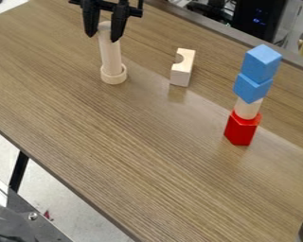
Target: Remove the cylinder from hole and put it in the center of the table
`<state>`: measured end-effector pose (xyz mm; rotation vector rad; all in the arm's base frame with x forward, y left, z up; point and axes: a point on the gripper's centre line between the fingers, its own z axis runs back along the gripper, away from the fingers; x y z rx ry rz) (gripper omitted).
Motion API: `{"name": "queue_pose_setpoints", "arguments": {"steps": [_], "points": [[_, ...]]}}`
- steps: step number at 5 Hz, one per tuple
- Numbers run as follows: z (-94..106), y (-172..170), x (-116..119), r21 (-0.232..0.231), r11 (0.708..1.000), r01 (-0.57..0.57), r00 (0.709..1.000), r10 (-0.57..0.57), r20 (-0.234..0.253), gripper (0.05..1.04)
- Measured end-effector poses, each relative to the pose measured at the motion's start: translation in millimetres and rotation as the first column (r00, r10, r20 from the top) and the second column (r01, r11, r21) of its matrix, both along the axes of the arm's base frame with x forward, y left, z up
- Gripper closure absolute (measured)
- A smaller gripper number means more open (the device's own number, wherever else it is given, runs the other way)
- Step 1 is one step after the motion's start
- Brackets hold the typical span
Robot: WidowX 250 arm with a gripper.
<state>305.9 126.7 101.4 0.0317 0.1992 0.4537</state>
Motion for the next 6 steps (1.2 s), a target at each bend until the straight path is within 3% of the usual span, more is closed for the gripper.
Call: {"name": "queue_pose_setpoints", "arguments": {"steps": [2, 3, 4, 5, 6], "points": [[7.2, -4.1, 5.8, -0.018, 1.000, 0.001, 1.000, -0.001, 0.018, 0.598], [37.2, -8.8, 19.6, -0.026, 1.000, 0.008, 0.999, -0.006, 0.054, 0.598], [70.7, -32.5, 32.2, -0.022, 0.997, 0.072, 0.995, -0.071, 0.067, 0.598], [83.3, -66.8, 40.7, -0.002, 0.984, 0.177, 0.983, -0.176, 0.041, 0.598], [79.7, -99.8, 48.3, -0.012, 0.960, 0.280, 0.960, -0.280, 0.020, 0.598]]}}
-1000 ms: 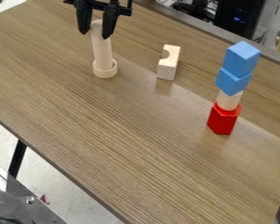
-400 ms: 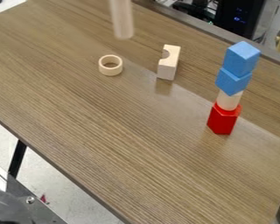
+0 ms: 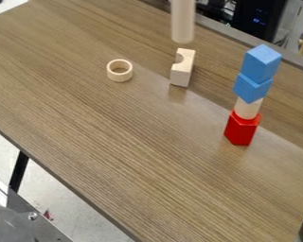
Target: Remove the cylinder from hole and put it in the center of the table
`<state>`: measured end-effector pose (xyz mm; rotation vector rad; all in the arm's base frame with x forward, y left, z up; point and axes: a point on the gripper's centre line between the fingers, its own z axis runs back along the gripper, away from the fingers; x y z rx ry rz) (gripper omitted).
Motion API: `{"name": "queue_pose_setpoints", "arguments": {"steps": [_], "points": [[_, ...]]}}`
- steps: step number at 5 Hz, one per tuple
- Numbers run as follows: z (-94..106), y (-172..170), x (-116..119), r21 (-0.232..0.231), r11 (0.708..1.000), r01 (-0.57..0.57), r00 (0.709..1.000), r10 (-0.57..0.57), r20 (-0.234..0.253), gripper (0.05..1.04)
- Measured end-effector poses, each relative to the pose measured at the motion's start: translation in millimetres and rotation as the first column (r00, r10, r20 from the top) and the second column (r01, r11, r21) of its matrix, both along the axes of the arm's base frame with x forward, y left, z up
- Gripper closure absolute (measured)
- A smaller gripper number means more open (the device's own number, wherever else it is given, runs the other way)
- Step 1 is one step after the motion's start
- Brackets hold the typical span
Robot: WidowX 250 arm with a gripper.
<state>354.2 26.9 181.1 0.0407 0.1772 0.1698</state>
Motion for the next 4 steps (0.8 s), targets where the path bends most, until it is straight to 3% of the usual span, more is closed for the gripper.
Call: {"name": "queue_pose_setpoints", "arguments": {"steps": [1, 2, 4], "points": [[-6.2, -10.5, -0.1, 0.014, 0.999, 0.047, 0.999, -0.047, -0.018, 0.598], [-29.6, -4.8, -15.6, 0.010, 0.999, 0.035, 0.996, -0.034, -0.087, 0.598], [-37.4, -3.0, -41.2, -0.003, 0.997, 0.082, 0.995, -0.082, -0.060, 0.598]]}}
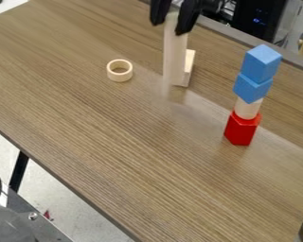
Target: Remove the cylinder from hole and put it in the center of the table
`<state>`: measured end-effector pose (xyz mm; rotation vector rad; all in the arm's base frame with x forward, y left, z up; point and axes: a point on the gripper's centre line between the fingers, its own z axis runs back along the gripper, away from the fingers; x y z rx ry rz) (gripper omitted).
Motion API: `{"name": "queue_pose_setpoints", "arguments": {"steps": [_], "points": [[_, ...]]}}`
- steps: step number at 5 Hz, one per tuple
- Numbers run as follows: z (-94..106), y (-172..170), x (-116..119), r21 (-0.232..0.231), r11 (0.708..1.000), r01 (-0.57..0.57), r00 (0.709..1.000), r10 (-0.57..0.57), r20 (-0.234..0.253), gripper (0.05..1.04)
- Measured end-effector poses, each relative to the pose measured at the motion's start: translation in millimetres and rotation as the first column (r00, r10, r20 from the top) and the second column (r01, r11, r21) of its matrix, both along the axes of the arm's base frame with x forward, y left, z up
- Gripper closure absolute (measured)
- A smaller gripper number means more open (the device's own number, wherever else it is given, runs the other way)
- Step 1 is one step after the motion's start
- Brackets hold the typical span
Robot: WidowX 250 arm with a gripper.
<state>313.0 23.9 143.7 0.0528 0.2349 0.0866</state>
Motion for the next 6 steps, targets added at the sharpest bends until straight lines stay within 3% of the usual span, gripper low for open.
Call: {"name": "queue_pose_setpoints", "arguments": {"steps": [3, 4, 5, 6], "points": [[-44.1, -6.3, -19.1, 0.004, 0.990, 0.138, 0.979, -0.137, 0.153, 0.598], [-44.3, -10.5, -19.2, 0.028, 0.982, 0.185, 0.965, -0.187, 0.185, 0.598], [-43.6, -14.9, -20.5, 0.053, 0.972, 0.229, 0.958, -0.235, 0.164, 0.554], [-39.5, -15.3, -17.7, 0.066, 0.968, 0.242, 0.954, -0.250, 0.167, 0.223]]}}
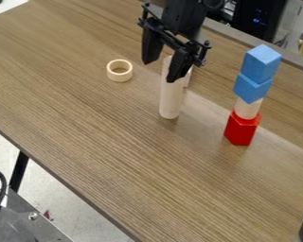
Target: Remove the cylinder from hole and put it in the center of the table
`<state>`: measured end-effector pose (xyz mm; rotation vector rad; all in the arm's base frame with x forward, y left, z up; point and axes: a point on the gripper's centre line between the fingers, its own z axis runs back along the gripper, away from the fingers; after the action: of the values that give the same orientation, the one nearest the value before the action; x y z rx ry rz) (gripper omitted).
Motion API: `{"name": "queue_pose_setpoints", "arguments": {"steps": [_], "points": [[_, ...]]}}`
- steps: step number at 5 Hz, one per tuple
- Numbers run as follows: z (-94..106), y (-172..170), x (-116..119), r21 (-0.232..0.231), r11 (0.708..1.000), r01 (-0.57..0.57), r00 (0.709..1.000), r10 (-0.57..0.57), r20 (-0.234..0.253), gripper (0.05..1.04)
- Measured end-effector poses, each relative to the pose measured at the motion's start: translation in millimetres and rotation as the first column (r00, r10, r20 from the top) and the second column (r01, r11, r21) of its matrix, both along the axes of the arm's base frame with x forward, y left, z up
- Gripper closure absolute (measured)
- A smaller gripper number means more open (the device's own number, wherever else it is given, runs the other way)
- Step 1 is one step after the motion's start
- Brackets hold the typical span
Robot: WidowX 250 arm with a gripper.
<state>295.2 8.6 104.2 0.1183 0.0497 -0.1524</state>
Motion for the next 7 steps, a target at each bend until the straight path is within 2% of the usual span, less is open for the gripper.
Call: {"name": "queue_pose_setpoints", "arguments": {"steps": [1, 2, 3, 4, 5, 7], "points": [[2.1, -0.2, 1.3, -0.001, 1.000, -0.003, 1.000, 0.003, 0.003, 0.071], [9.2, 0.5, 5.4, -0.025, 0.999, -0.022, 1.000, 0.022, 0.012, 0.077], [31.7, 7.6, 11.7, -0.169, 0.980, -0.107, 0.994, 0.109, 0.005, 0.084], [63.9, 33.4, 19.9, -0.190, 0.970, -0.153, 0.985, 0.164, 0.046, 0.084], [75.0, 34.2, 19.4, -0.190, 0.971, -0.147, 0.984, 0.163, 0.070, 0.083], [75.0, 34.2, 19.4, -0.190, 0.971, -0.144, 0.985, 0.160, 0.071, 0.083]]}}
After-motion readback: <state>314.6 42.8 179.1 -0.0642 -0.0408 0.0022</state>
